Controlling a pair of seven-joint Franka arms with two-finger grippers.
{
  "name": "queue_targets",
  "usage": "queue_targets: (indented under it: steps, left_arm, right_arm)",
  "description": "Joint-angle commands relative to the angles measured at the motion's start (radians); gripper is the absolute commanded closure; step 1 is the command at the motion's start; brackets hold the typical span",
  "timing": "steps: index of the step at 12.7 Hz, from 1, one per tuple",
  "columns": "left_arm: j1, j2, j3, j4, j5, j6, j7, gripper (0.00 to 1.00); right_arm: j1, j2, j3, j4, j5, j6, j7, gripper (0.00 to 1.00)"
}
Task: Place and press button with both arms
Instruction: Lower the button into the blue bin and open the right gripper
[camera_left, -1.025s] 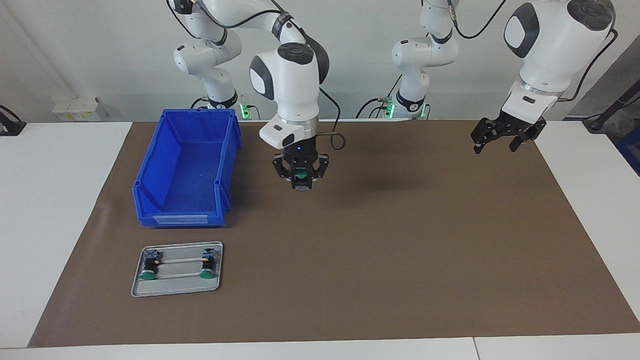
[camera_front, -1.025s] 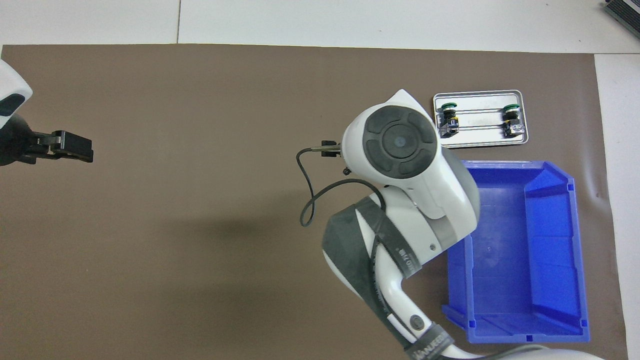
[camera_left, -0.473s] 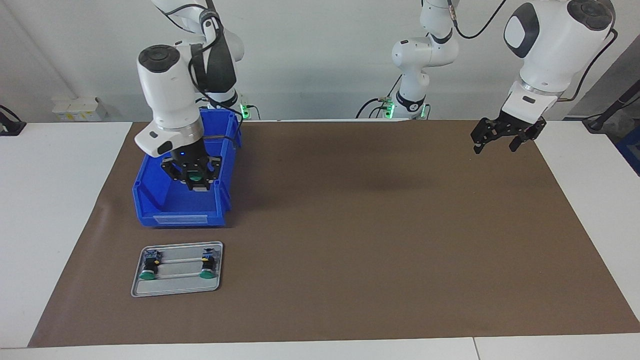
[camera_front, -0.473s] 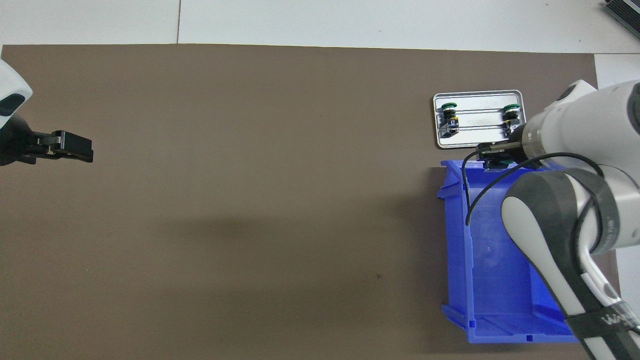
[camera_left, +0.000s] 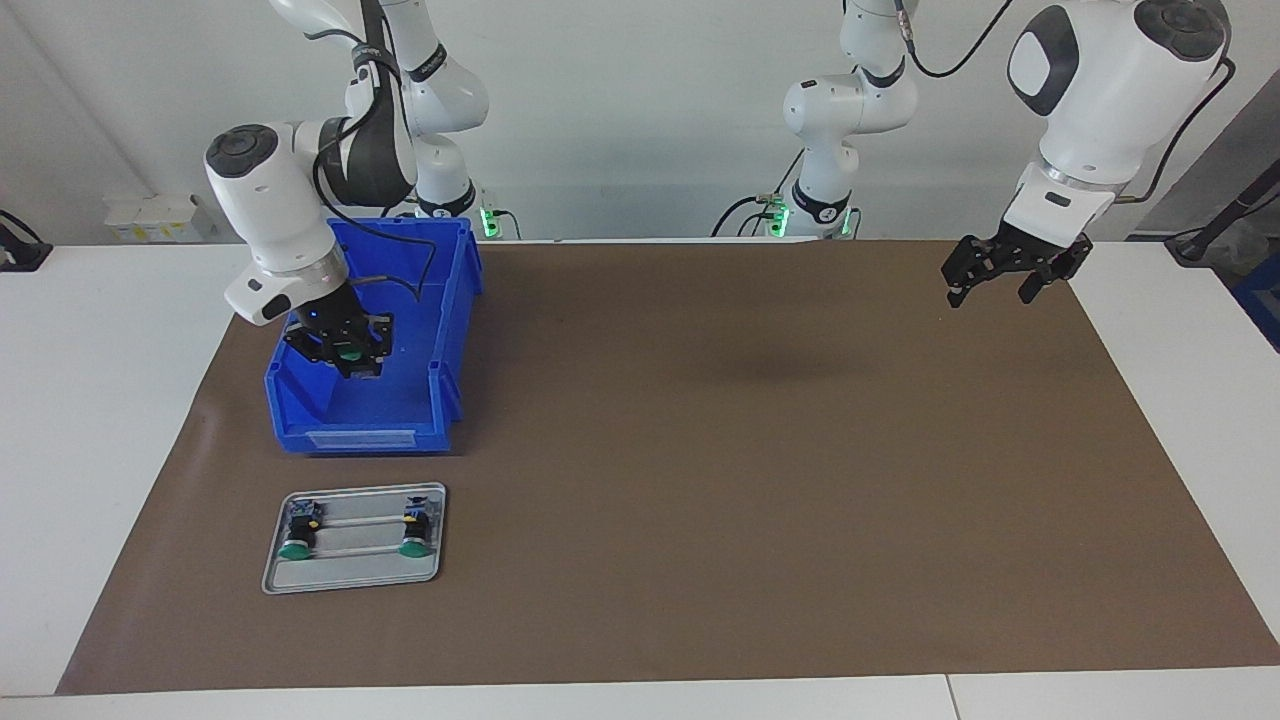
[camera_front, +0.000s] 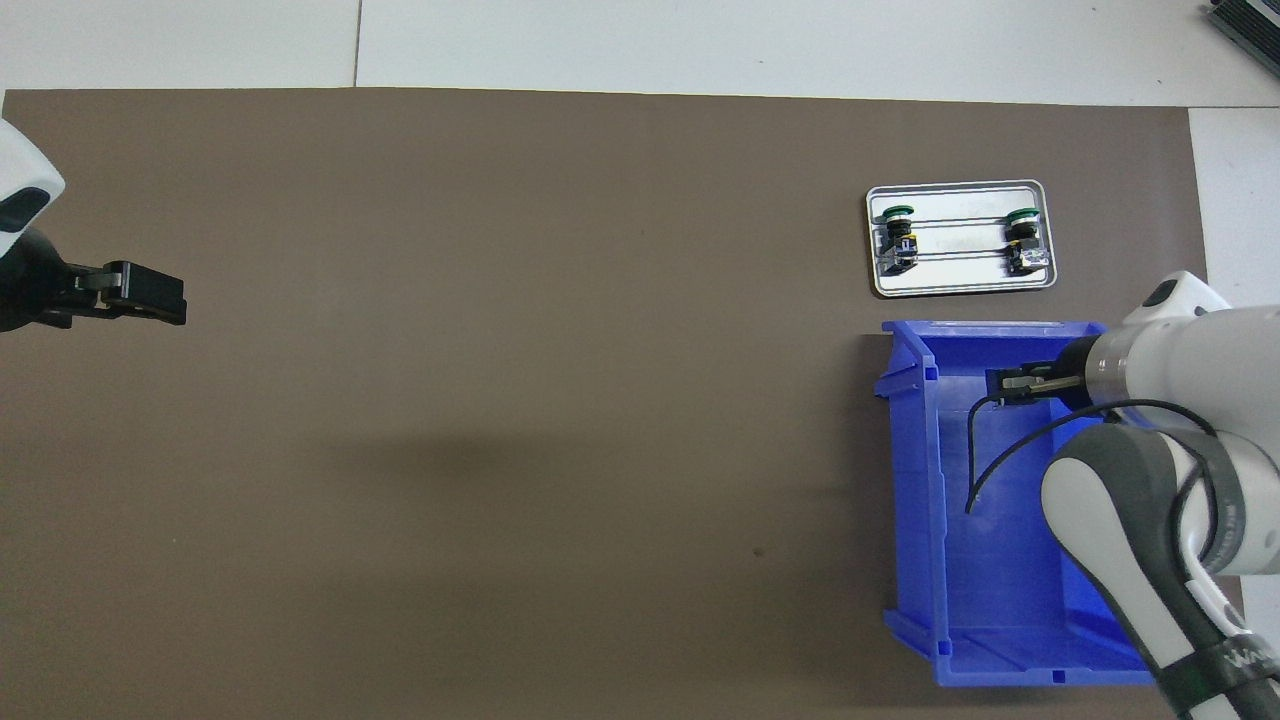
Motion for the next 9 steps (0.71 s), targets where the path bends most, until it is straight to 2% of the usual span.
queue_targets:
  steps: [1, 3, 8, 9]
  left_arm:
    - [0.01, -0.03, -0.004, -0.033, -0.01, 0.013, -0.001, 0.0]
    - [0.008, -0.03, -0.004, -0.033, -0.01, 0.013, -0.001, 0.0]
    - [0.008, -0.03, -0.004, -0.033, -0.01, 0.013, -0.001, 0.0]
    - [0.008, -0.03, -0.004, -0.033, -0.01, 0.015, -0.001, 0.0]
  right_arm:
    - [-0.044, -0.011, 0.013, -0.098, 0.024, 0.121, -0.027, 1.0]
    - [-0.047, 0.019, 0.015, -0.145, 0.026, 0.215, -0.026, 1.0]
    - [-0.049, 0.066, 0.015, -0.159, 0.029, 0.269, -0.024, 1.0]
    - [-0.049, 0.068, 0.015, -0.162, 0.03, 0.269, -0.019, 0.96]
